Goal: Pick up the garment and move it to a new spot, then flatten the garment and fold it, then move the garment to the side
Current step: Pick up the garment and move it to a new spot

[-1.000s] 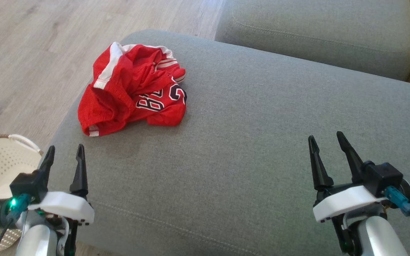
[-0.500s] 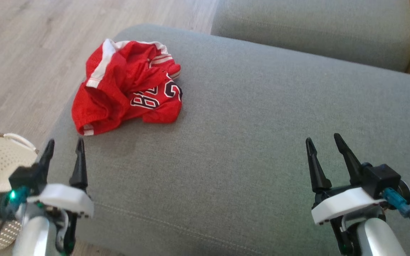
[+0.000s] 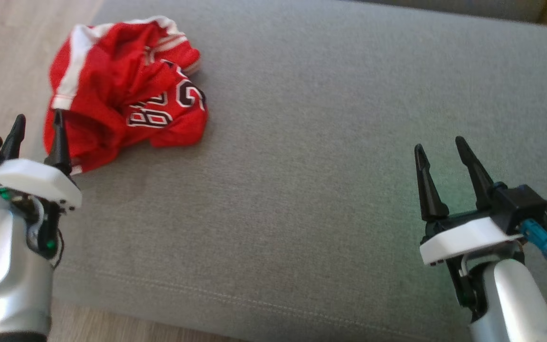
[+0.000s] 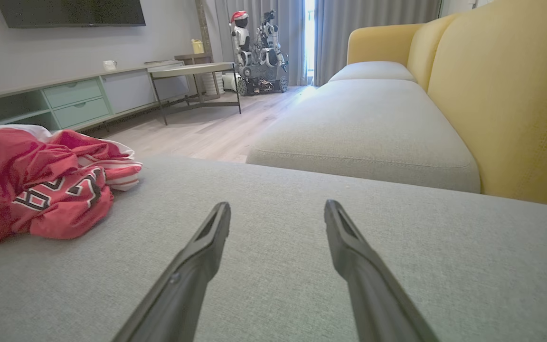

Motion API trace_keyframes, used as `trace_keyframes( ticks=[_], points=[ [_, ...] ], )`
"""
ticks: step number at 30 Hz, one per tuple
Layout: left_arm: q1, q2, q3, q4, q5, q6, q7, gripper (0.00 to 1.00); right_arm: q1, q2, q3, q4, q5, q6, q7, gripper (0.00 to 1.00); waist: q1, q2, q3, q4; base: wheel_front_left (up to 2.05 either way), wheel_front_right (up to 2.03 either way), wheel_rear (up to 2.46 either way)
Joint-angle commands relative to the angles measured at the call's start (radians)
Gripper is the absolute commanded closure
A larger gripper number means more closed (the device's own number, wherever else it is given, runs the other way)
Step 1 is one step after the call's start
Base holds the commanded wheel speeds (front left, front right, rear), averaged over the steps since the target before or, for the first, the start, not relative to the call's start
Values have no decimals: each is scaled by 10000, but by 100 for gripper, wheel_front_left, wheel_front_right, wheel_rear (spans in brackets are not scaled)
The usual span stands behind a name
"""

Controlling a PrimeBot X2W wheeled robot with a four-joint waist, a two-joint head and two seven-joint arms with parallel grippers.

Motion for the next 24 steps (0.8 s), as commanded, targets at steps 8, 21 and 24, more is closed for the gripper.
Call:
trace_keyframes(
  ticks=[8,21,24],
  points=[
    [-1968,888,17,2197,-596,-276,358,0,-769,-26,232,-460,-154,42,62,0,0,0,693,-422,0,0,0],
    [-3138,1636,-2153,3340,-2203,-312,-99,100,-853,-26,224,-476,-183,42,142,0,0,0,805,-540,0,0,0],
    [-3225,1843,-2405,3335,-2327,-313,-461,100,-793,-26,155,-429,-118,42,109,0,0,0,677,-495,0,0,0]
  ],
)
